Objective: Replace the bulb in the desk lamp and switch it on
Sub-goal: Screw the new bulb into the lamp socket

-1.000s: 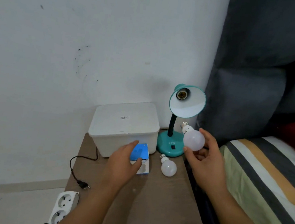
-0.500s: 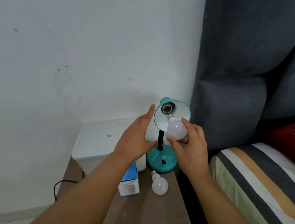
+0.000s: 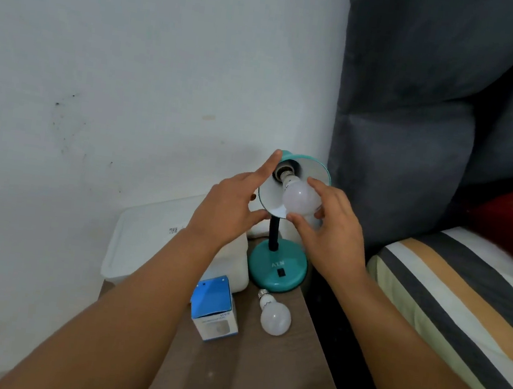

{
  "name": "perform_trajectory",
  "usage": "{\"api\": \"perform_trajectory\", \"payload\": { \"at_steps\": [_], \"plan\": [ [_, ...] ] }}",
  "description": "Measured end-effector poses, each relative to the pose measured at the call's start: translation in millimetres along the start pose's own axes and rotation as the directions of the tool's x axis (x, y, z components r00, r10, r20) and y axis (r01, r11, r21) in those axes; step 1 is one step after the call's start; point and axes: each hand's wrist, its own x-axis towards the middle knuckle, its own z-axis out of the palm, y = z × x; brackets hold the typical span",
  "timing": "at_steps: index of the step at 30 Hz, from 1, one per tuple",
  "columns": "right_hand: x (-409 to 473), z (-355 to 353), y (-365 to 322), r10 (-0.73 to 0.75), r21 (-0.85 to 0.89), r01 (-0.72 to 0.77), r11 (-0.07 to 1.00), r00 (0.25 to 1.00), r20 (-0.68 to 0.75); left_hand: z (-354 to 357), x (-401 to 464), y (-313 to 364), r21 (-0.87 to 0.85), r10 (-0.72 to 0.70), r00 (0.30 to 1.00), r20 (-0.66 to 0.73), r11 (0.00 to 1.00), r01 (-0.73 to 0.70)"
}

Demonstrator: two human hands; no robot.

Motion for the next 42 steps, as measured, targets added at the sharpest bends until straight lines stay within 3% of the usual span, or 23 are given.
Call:
{"api": "perform_trajectory", "payload": {
  "at_steps": [17,30,42],
  "plan": [
    [4.3,17.4,-5.8,-0.01,0.023,0.012,1.0,0.998,-0.059,9.5,-1.4,-2.3,-0.077,0.0,1.0,-0.029,0.997,-0.002],
    [12.7,20.0,-15.2,0.232,-0.038,-0.233,0.972,0.972,-0.043,10.3,-1.8,-3.2,-0.079,-0.003,1.0,-0.026,0.997,0.001],
    [0.8,21.7,-14.2,0.213,0.073,-0.214,0.974,0.977,0.027,7.9,-1.9,-3.5,-0.034,-0.016,1.0,-0.014,0.999,0.016]
  ]
}}
